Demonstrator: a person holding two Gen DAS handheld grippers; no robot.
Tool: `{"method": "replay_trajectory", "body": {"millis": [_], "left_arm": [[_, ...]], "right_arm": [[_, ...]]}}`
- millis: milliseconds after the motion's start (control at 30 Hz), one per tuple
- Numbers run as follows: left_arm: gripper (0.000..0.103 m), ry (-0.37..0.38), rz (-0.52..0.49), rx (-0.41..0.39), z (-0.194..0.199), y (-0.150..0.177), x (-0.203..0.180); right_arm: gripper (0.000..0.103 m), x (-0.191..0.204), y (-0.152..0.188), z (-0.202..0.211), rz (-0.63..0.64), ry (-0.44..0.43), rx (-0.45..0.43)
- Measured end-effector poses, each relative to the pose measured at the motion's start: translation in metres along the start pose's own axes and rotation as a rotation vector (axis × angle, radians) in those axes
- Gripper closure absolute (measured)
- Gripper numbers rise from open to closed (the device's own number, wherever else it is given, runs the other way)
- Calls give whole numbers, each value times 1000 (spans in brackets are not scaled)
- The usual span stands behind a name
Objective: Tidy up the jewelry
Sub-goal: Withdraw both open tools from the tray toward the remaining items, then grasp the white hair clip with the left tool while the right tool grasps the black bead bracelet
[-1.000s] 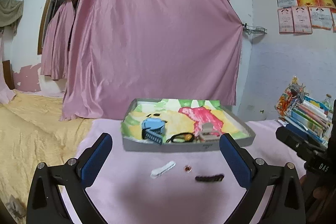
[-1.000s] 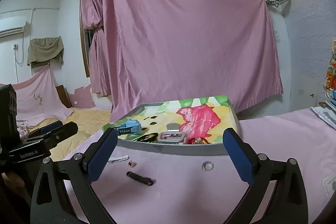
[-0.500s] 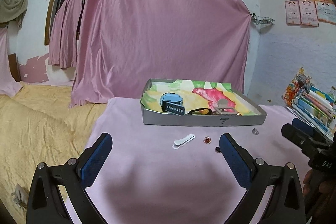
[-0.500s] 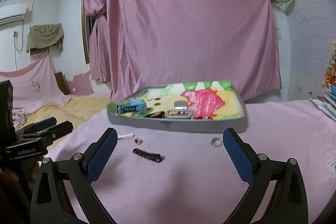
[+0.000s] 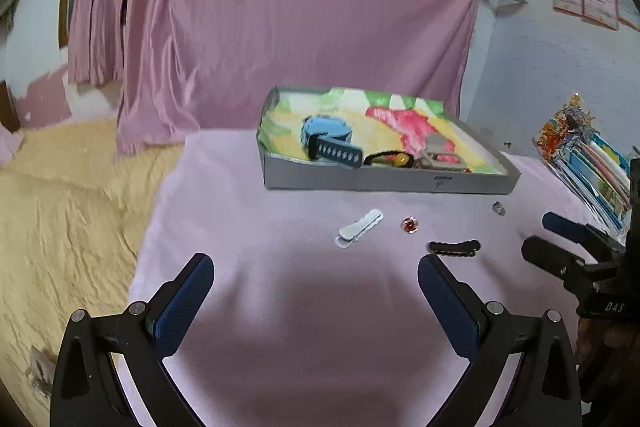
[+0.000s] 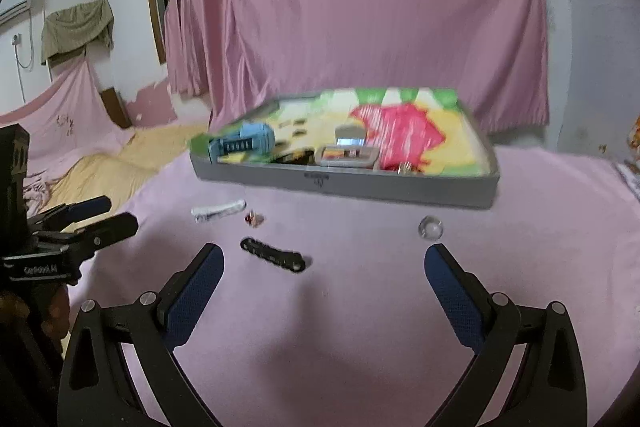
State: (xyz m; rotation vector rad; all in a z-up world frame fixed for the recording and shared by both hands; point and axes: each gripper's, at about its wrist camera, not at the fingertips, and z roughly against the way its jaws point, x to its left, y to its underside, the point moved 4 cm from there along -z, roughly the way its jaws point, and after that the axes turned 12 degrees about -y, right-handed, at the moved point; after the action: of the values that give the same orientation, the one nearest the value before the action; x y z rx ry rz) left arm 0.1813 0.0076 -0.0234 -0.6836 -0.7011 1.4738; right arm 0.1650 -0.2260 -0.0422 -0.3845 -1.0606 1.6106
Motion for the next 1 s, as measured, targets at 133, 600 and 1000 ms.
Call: {"method": "replay_trajectory", "body": {"millis": [133,600,1000], "left_arm": [[1,6,2,43,-12,-1,0],[33,44,-68,129,-44,-8,-20],[52,77,-104,167,-61,-18,-33]], "right_arm": [[5,-4,-1,-17,-10,-8,72],[48,5,-3,-57,60,-90,271],[72,22,-9,-69,189,-118,313]]}}
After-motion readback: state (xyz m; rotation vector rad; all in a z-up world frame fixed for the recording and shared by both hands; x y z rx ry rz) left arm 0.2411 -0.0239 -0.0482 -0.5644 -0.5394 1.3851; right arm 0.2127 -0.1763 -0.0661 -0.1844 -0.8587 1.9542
